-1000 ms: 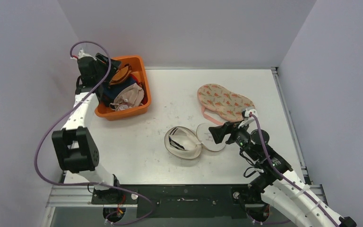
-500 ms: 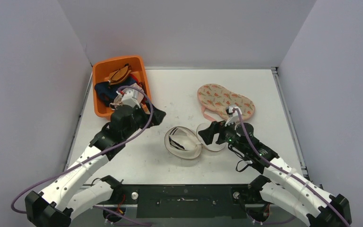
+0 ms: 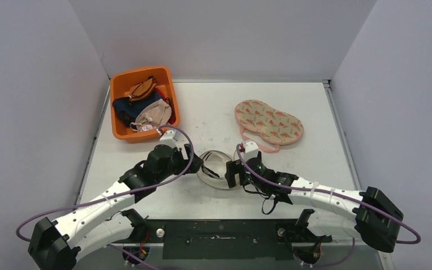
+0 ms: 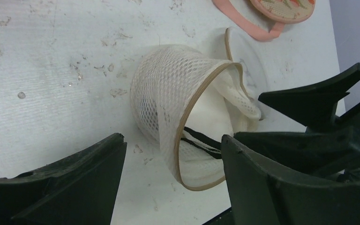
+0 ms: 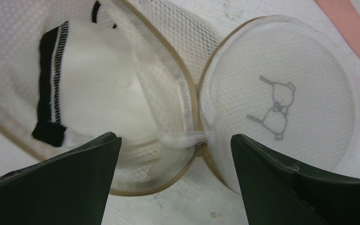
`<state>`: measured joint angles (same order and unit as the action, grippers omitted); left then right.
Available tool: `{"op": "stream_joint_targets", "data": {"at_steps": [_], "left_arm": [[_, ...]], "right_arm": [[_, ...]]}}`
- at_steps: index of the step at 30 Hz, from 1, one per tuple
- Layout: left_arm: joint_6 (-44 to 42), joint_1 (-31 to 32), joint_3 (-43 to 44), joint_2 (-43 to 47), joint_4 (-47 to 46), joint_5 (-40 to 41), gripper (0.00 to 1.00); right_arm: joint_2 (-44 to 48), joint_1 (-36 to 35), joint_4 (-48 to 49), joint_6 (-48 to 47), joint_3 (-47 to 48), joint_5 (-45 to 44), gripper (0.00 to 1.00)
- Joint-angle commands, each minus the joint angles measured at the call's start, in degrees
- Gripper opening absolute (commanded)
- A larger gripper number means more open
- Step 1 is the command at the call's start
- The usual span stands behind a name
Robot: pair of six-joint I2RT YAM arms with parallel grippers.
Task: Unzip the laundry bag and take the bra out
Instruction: Pick up the bra from the laundry bag.
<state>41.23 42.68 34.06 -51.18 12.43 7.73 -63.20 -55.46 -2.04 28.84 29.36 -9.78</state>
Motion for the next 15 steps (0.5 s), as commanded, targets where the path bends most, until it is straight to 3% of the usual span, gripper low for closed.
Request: {"op": "stream_joint_targets", "data": {"at_steps": [1, 5, 8, 11, 15], "left_arm": [[1.08, 0.3, -2.73, -0.04, -5.81, -3.39, 0.71], [1.23, 0.3, -4.56, -0.93, -7.48, -4.98, 0.66], [1.68, 0.3, -5.71, -1.64, -9.0, -6.31, 0.58], [2.48, 0.3, -7.14, -2.16, -10.33, -6.58, 0.41], [3.06, 0.3, -8.27, -2.36, -11.46, -6.9, 0.19]], "right_arm": [[-3.63, -0.13, 2.69, 1.39, 4.32, -8.71, 0.89], [-5.22, -0.06, 3.84, 1.14, 4.78, -8.89, 0.81], [-4.34, -0.01, 3.27, 1.34, 5.02, -9.39, 0.87], [-1.54, 1.49, 2.62, 2.88, 3.72, -9.34, 0.89], [-0.96, 4.72, 2.92, 4.29, 2.26, -4.69, 0.8]]}}
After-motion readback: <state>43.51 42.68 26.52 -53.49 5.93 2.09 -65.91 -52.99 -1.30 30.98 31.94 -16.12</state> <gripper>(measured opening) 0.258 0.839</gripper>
